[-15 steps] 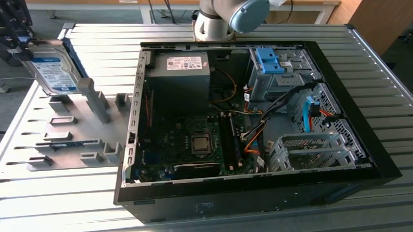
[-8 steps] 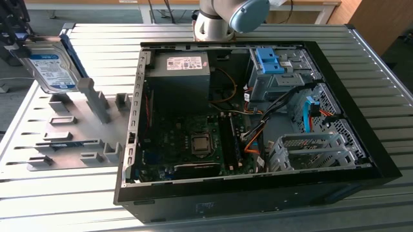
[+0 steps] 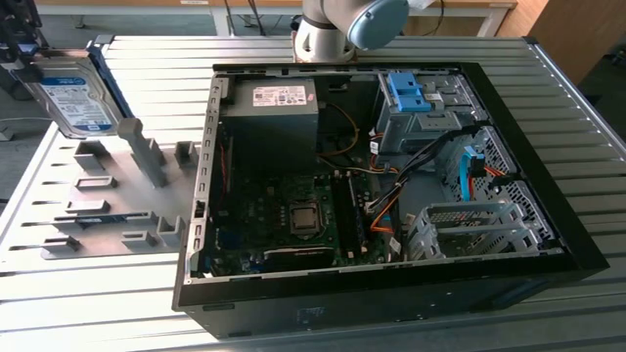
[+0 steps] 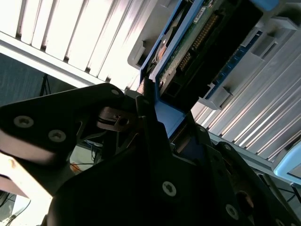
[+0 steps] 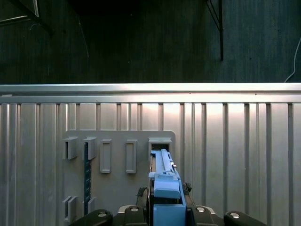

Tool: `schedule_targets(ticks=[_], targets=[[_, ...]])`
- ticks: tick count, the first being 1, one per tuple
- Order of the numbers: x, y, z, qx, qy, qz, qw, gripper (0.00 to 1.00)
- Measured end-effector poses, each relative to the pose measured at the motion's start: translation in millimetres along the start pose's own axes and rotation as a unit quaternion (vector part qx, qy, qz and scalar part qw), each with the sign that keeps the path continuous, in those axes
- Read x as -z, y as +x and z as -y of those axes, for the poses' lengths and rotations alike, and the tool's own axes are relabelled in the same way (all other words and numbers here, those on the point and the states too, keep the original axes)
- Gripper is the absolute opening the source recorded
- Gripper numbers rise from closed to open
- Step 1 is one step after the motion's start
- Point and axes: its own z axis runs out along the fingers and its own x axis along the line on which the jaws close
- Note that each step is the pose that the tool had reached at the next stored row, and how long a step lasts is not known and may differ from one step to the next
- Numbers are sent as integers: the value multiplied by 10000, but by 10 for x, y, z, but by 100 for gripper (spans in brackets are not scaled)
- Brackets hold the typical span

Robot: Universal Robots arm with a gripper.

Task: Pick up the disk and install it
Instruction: 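Pick up the disk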

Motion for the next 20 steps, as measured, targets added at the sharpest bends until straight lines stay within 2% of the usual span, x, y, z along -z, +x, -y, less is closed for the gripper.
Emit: schedule_targets(ticks=[6, 14, 20], targets=[[121, 3, 1, 0, 0, 0, 10000, 36], [340, 9, 2, 0, 4, 1, 10000, 36], [530, 15, 3, 0, 8, 2, 10000, 36]])
